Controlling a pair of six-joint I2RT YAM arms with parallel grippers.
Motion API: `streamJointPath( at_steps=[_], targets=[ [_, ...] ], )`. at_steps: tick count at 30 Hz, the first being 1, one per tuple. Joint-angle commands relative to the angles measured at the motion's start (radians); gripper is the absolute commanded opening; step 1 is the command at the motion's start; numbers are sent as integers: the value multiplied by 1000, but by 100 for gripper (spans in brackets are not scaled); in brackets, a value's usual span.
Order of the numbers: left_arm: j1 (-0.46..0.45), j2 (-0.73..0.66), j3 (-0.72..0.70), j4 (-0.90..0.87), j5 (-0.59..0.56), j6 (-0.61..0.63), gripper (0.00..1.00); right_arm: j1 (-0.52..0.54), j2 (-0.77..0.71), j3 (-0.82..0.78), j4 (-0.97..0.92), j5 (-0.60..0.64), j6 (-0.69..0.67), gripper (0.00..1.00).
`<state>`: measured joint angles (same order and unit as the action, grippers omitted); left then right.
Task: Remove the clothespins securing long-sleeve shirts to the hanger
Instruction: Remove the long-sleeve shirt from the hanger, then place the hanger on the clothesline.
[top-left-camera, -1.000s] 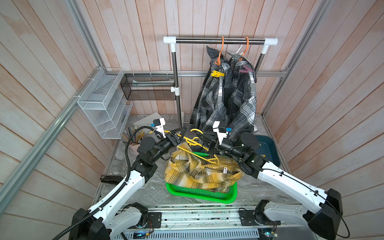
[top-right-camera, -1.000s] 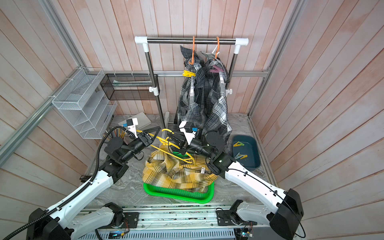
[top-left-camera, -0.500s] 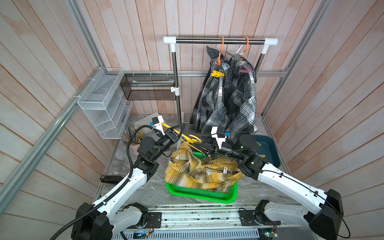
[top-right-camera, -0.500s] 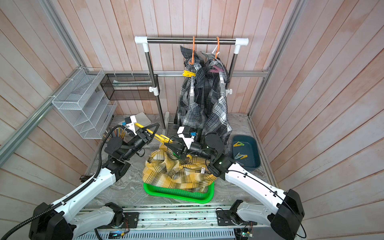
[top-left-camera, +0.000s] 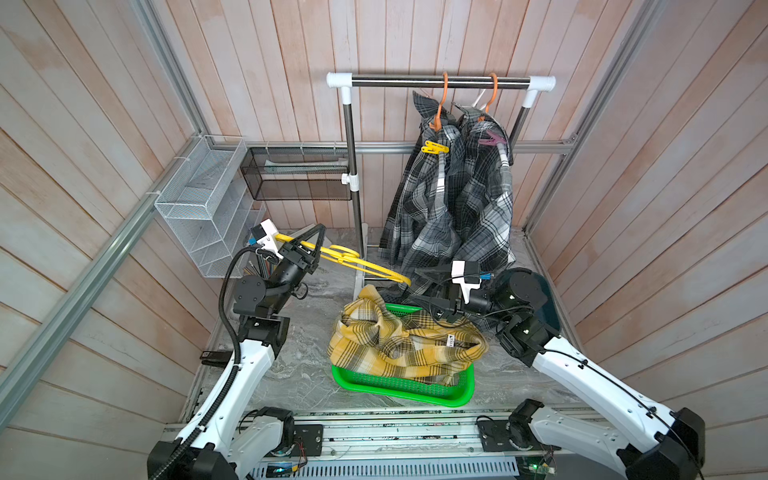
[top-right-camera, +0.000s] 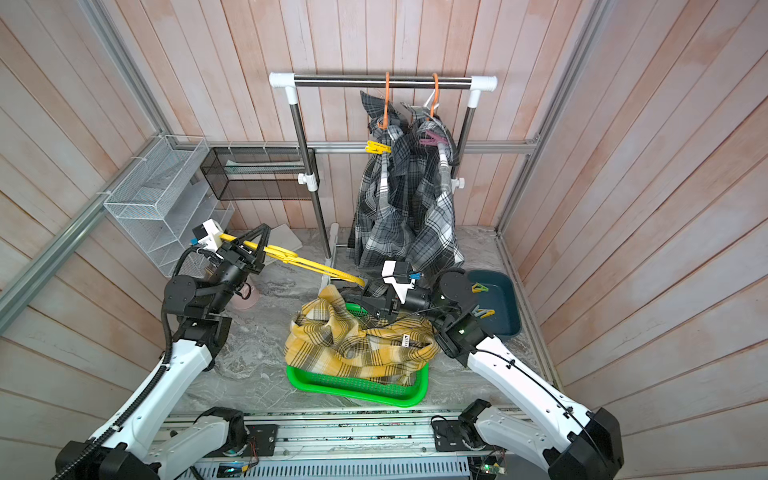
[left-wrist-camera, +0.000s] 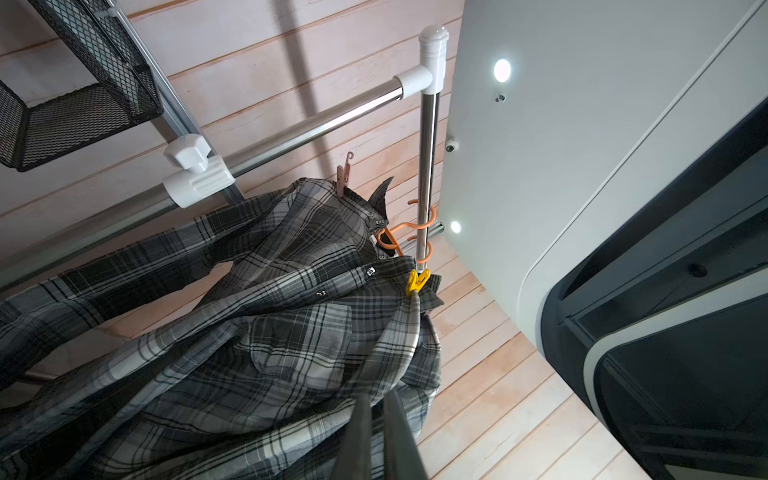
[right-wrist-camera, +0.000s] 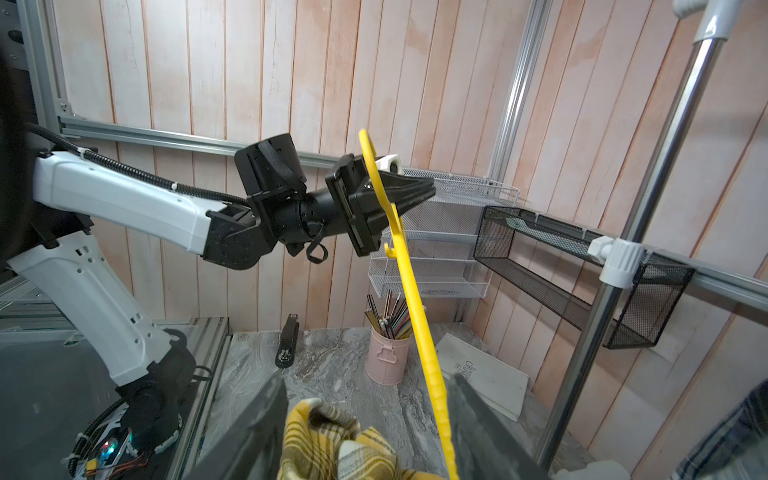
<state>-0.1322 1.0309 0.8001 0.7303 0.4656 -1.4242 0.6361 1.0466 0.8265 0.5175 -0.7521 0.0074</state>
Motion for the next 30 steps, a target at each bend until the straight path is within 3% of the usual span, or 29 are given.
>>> streamJointPath(
  at_steps=[1,6,13,21,30],
  targets=[
    [34,-13,23,86,63,-114,0,-29,36,-36,148,-106,3,63],
    [75,-35,28,72,84,-140,0,-55,136,2,238,-210,35,64],
    [100,-46,11,91,93,-179,0,-55,255,39,382,-234,101,63],
    [114,-41,11,107,106,-200,0,-54,344,79,495,-191,163,61],
    [126,-39,15,124,113,-214,0,-29,403,129,448,-100,141,58]
  ],
)
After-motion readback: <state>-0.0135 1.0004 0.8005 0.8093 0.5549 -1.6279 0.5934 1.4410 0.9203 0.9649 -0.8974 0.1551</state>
